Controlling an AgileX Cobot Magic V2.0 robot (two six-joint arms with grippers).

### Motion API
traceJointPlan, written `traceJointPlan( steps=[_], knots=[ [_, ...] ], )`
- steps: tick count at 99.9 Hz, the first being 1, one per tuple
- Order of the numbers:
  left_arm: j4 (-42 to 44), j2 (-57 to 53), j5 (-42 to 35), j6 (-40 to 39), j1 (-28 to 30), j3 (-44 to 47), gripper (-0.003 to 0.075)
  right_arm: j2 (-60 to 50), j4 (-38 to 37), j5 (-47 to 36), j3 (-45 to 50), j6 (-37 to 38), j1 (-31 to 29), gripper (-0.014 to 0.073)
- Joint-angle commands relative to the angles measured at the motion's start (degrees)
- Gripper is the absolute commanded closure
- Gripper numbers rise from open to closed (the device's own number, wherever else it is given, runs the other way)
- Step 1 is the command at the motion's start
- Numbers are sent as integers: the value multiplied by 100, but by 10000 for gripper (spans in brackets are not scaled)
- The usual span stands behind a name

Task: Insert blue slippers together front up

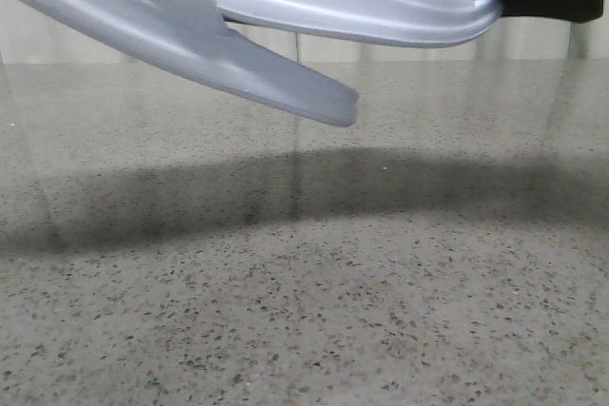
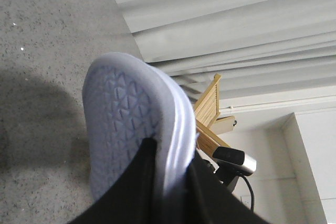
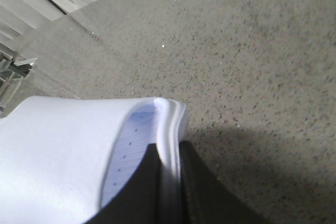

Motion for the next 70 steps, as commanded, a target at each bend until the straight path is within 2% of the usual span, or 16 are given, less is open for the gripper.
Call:
traceJointPlan(
  steps=[1,11,21,47,57,70],
  knots=[
    [-453,3,1033,-82,-126,-172,704,-313,-292,494,-227,-344,121,700],
    [-453,3,1033,-82,-126,-172,704,-510,-616,335,-227,-344,121,686],
    [-453,3,1033,-82,-126,-172,704,-675,-912,215,-227,-344,121,617],
    [-453,3,1068,-82,-126,-172,704,-821,-1280,-397,-227,-344,121,279],
    [-453,3,1070,-82,-126,-172,704,-821,-1289,-584,-227,-344,121,231],
    [-453,3,1069,-82,-126,-172,704,-898,-1289,-798,-227,-344,121,230]
  ],
)
